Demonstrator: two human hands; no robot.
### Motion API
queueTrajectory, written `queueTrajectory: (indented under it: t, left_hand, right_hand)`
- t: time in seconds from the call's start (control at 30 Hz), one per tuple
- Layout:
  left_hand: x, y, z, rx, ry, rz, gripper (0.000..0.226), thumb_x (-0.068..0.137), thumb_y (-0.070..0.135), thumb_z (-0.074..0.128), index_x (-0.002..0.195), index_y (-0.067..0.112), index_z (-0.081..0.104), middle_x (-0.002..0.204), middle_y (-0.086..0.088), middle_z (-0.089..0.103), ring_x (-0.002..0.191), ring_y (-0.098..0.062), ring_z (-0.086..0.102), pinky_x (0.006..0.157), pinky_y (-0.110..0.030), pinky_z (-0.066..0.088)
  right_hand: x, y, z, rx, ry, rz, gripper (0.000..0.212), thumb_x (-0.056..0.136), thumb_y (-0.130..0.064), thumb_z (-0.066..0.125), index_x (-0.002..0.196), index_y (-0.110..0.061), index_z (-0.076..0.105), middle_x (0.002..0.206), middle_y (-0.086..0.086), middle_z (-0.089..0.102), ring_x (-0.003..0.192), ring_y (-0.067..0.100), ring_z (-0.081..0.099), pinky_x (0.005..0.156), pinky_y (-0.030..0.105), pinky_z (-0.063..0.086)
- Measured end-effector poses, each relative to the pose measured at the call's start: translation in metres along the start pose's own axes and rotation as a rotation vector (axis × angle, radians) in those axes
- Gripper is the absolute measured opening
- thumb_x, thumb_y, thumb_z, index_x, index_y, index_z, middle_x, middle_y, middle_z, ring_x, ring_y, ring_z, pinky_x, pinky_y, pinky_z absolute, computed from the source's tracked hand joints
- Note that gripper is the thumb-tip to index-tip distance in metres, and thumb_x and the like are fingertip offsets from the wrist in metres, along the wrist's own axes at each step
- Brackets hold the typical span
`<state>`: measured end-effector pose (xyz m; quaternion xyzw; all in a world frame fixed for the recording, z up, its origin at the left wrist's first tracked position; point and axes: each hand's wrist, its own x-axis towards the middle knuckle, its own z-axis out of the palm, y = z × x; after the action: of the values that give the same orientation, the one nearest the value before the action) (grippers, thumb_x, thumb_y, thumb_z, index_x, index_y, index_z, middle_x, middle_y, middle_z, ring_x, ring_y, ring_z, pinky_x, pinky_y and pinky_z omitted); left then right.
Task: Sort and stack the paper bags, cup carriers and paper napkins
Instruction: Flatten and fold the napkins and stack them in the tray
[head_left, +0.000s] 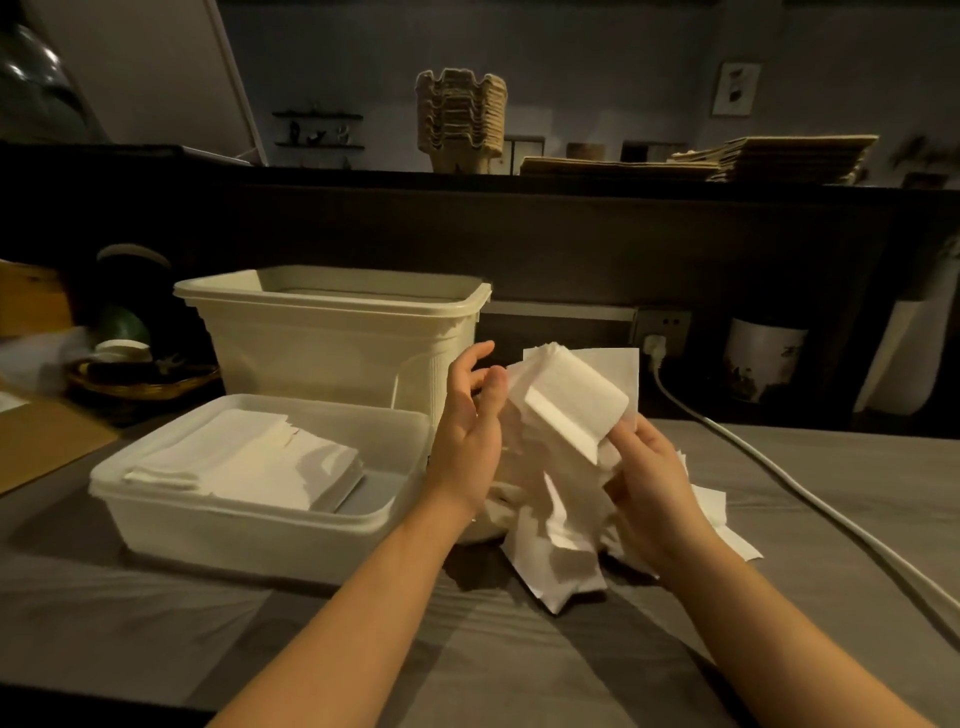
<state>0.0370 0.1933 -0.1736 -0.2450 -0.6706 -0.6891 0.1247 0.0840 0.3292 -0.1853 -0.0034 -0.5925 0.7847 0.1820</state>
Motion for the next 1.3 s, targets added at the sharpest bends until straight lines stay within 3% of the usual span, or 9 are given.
queueTrajectory:
  t: [0.07,0.17,0.3,0.53,0.73,0.83,0.93,1.13,1.3]
  left_hand:
    - [-0.001,0.000,0.002,0.009,-0.027,-0.054,0.036,0.095,0.042,0.033,0.131,0.038,0.034,0.114,0.015,0.045,0.099,0.002,0.046,0.090,-0.027,0.039]
    - [-0.001,-0.005,0.003,-0.030,-0.057,-0.156,0.027,0.096,0.044,0.035,0.123,0.046,0.036,0.122,0.012,0.046,0.113,-0.011,0.046,0.101,-0.039,0.040]
    - [-0.002,-0.007,0.003,-0.097,-0.125,-0.314,0.039,0.085,0.065,0.042,0.119,0.047,0.043,0.130,0.001,0.050,0.118,-0.023,0.048,0.101,-0.052,0.042]
    - [-0.003,-0.015,0.004,-0.239,-0.197,-0.380,0.069,0.067,0.059,0.056,0.130,0.036,0.043,0.124,-0.002,0.057,0.112,-0.022,0.056,0.095,-0.048,0.048]
    - [-0.004,-0.017,0.008,-0.231,-0.134,-0.436,0.021,0.097,0.033,0.044,0.116,0.034,0.053,0.115,-0.004,0.060,0.107,-0.023,0.056,0.088,-0.040,0.050]
    - [-0.002,-0.014,0.009,-0.229,-0.069,-0.524,0.019,0.099,0.031,0.040,0.094,0.033,0.059,0.104,-0.005,0.063,0.104,-0.027,0.057,0.094,-0.046,0.048]
    - [-0.001,-0.014,0.011,-0.260,-0.047,-0.574,0.019,0.098,0.037,0.042,0.100,0.031,0.060,0.109,-0.008,0.064,0.103,-0.029,0.059,0.090,-0.049,0.050]
    - [-0.004,-0.017,0.010,-0.246,-0.097,-0.552,0.024,0.097,0.032,0.048,0.119,0.038,0.054,0.108,-0.004,0.065,0.096,-0.023,0.063,0.071,-0.039,0.056]
    - [-0.010,-0.018,0.014,-0.089,-0.235,-0.466,0.027,0.098,0.025,0.046,0.110,0.048,0.042,0.100,0.010,0.053,0.090,-0.011,0.054,0.062,-0.025,0.049]
  right_hand:
    - [0.000,0.000,-0.001,0.029,0.011,0.061,0.024,0.086,-0.036,0.057,0.101,-0.019,0.066,0.102,0.007,0.069,0.098,0.027,0.063,0.083,0.044,0.053]
    - [-0.002,0.001,0.000,0.051,-0.035,0.147,0.040,0.073,-0.044,0.066,0.104,-0.019,0.067,0.109,0.008,0.068,0.104,0.029,0.061,0.093,0.051,0.048]
    - [-0.004,0.003,0.002,-0.034,-0.106,0.167,0.050,0.067,-0.046,0.066,0.105,-0.015,0.068,0.105,0.010,0.070,0.100,0.029,0.065,0.088,0.047,0.052]
    - [-0.008,0.001,0.001,-0.279,-0.044,0.014,0.014,0.093,-0.027,0.054,0.101,-0.016,0.058,0.087,-0.004,0.063,0.081,0.011,0.061,0.067,0.025,0.052]
    - [-0.001,0.009,0.002,-0.604,0.010,-0.190,0.031,0.094,-0.027,0.051,0.124,-0.029,0.042,0.110,-0.012,0.051,0.098,0.004,0.054,0.075,0.018,0.049]
    - [0.003,0.010,0.001,-0.750,0.027,-0.247,0.042,0.094,-0.026,0.052,0.133,-0.031,0.038,0.122,-0.014,0.035,0.112,0.005,0.043,0.091,0.024,0.045]
    - [0.002,0.008,0.000,-0.814,0.029,-0.407,0.056,0.091,-0.021,0.058,0.131,-0.049,0.030,0.125,-0.021,0.023,0.116,0.001,0.035,0.096,0.023,0.041]
    - [0.000,0.003,-0.001,-0.692,0.076,-0.483,0.018,0.088,-0.021,0.060,0.089,-0.039,0.054,0.105,-0.019,0.046,0.098,0.004,0.049,0.072,0.010,0.045]
    - [0.000,0.002,-0.006,-0.364,0.167,-0.325,0.010,0.091,-0.023,0.056,0.089,-0.032,0.062,0.089,0.000,0.061,0.086,0.020,0.059,0.076,0.035,0.055]
